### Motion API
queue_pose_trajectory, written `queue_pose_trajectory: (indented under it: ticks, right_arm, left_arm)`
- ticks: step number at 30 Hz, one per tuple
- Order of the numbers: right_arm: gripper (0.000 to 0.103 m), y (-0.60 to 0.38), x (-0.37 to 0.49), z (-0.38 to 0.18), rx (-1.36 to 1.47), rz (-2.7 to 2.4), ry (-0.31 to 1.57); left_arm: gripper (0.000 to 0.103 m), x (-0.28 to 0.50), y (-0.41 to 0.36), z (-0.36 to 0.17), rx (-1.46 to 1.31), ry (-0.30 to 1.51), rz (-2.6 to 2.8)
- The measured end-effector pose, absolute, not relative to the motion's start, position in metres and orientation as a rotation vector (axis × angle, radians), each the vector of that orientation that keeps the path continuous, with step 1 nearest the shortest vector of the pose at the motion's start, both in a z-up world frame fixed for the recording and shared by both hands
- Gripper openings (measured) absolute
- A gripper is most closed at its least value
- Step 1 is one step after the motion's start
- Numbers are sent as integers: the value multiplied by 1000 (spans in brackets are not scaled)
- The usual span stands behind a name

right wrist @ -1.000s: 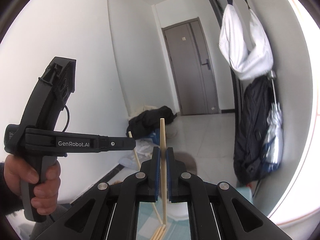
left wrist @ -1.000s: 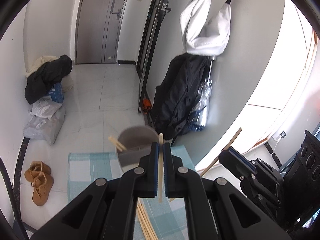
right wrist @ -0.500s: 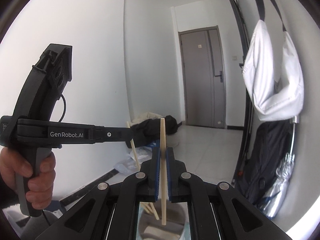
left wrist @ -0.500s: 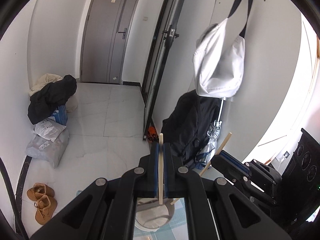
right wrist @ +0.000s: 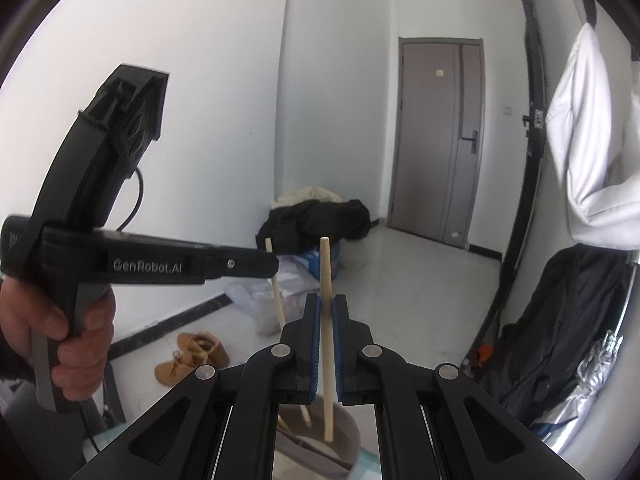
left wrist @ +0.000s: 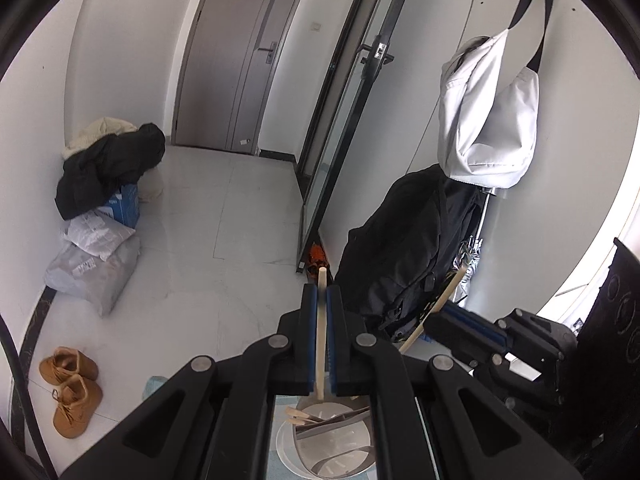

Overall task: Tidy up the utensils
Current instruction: 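Carry the chopstick up over the white caddy with the right gripper, then open the right gripper to drop the chopstick into the caddy, then withdraw the open right gripper from above the caddy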

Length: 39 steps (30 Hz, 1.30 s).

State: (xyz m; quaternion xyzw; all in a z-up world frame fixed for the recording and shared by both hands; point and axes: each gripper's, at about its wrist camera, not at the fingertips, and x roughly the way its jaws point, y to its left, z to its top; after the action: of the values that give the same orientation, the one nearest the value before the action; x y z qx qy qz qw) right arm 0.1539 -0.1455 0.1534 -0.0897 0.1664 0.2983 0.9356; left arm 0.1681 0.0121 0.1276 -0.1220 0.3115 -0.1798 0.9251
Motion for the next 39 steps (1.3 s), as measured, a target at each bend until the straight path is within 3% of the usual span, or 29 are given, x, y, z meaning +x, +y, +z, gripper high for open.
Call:
queue_pose_trajectory:
  ticks: [7,9,12,14,16,20,29,39]
  right_arm:
    - [5,-139,151,137,-185,630,405]
    - [8,-144,149,137,-163,629,421]
    - [22,-152,141,136,-121,625,430]
    - [35,-159,134,134,-98,608,429]
    - [36,-169,123,133,-58,596,426]
    - [54,-182,103,130,13,577,427]
    - [75,-190,51,132,81,540,388]
    - [86,-196,10,127,145,482,368]
  left_arm:
    - [3,172,8,118,-233,724,-393]
    - [15,172,8,117,-206,760,-344]
    - [25,160,23,123,-211,701,-213]
    - [46,156,32,125,-245,704,-201]
    - [52,149,38,128,-248,702,-170]
    - [65,132,37,135,-210,684,-134]
    - [75,97,16,137,-126,646,-120]
    - [83,61,8,132,-91,619,-109]
